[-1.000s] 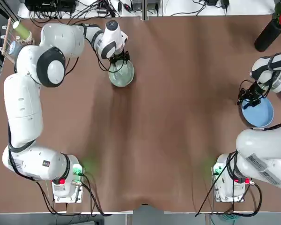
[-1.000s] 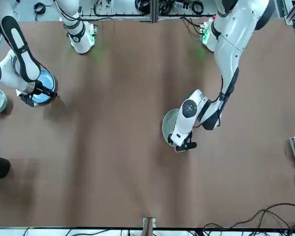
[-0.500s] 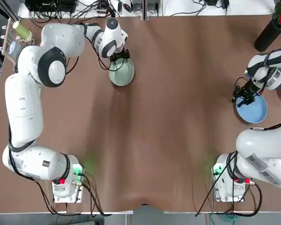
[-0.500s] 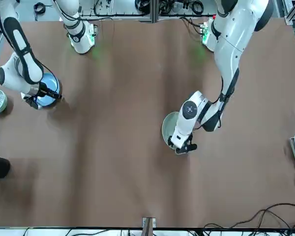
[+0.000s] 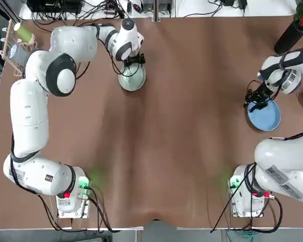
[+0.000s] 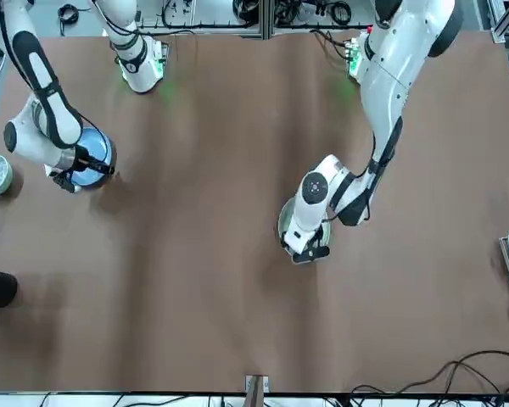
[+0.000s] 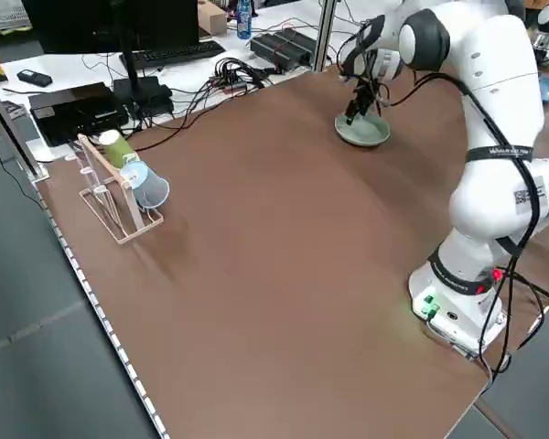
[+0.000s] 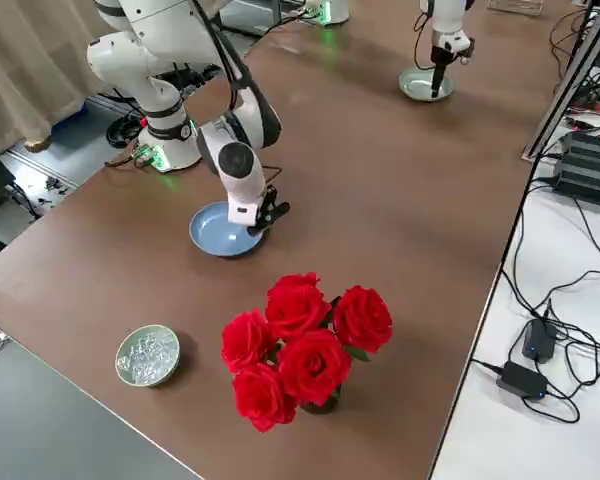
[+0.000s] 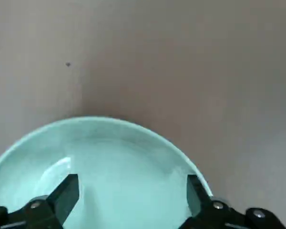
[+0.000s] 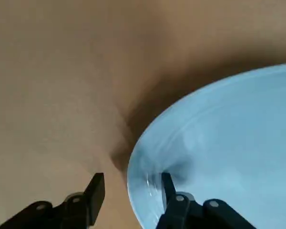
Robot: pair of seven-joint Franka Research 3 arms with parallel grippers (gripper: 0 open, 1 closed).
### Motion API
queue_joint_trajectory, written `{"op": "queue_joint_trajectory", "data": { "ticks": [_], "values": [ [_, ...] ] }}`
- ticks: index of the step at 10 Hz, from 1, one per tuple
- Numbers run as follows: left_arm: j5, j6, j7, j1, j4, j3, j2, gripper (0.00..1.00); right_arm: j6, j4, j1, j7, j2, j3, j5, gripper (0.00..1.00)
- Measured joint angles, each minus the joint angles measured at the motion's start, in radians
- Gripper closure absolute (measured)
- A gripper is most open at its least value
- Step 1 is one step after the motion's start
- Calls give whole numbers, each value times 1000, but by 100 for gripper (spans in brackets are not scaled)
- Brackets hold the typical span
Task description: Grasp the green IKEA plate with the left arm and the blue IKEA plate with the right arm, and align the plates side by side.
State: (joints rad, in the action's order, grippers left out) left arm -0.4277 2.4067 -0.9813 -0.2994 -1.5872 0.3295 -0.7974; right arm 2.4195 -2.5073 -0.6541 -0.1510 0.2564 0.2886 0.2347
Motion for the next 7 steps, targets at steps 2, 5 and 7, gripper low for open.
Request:
{"op": "queue_joint_trajectory", "data": {
  "ticks": [2,5,7],
  "values": [
    [9,-2,-3,-13,18,0,-11,0,3,0,1,0,2,29,27,44],
    [10,-2,-3,-14,48,0,-35,0,6,2,1,0,11,51,74,44],
    [10,-2,-3,-19,77,1,-54,0,9,3,12,0,13,73,112,44]
  ]
}}
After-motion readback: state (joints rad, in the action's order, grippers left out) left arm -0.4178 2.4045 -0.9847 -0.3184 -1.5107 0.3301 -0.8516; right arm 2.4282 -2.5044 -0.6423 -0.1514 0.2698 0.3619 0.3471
